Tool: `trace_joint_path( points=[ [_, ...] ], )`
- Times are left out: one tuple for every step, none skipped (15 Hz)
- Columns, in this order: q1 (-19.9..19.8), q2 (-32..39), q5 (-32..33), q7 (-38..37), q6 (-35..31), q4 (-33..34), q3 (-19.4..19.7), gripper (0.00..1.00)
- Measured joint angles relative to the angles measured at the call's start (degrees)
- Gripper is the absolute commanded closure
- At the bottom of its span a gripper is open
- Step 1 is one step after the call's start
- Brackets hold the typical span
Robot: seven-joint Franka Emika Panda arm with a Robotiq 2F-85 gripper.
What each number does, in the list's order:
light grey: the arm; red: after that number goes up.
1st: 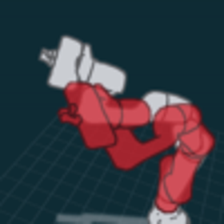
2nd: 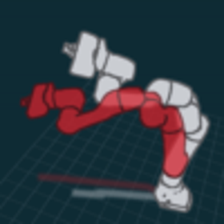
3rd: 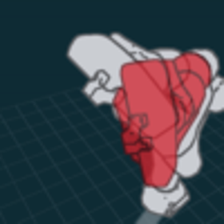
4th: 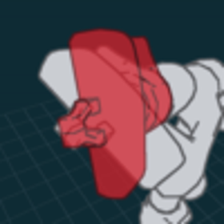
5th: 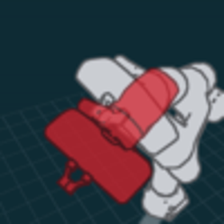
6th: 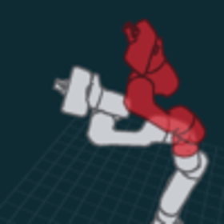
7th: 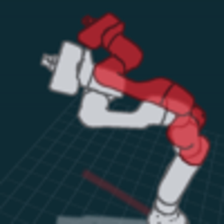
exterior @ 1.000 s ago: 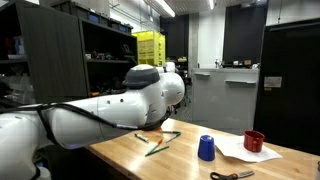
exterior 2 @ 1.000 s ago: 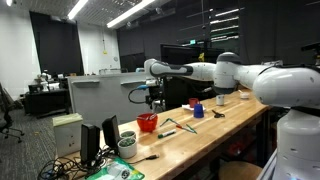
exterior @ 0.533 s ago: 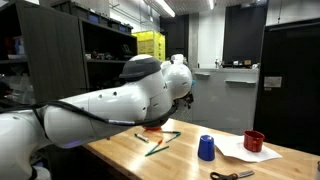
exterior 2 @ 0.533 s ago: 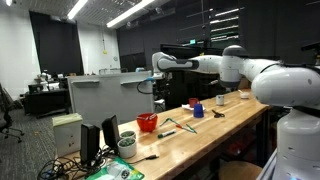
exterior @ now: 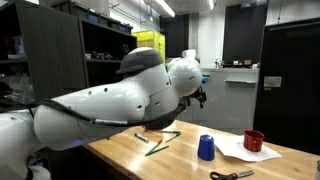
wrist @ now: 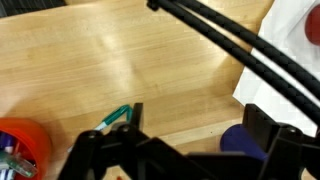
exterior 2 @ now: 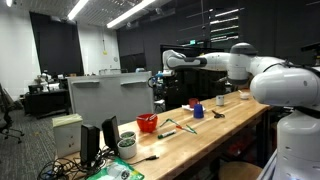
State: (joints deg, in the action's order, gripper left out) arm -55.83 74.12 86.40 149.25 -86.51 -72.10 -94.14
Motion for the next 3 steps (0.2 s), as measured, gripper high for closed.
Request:
trace_joint_path(
  points=[
    [-0.82, -0.87, -2.01, 0.0, -1.73, -0.08, 1.04, 0.0],
    [-1.79, -2.46, -4.84, 0.0, -4.12, -0.33, 3.02, 0.0],
    [-2.73, -4.06, -7.37, 0.0, -6.39, -0.76, 4.98, 0.0]
  ],
)
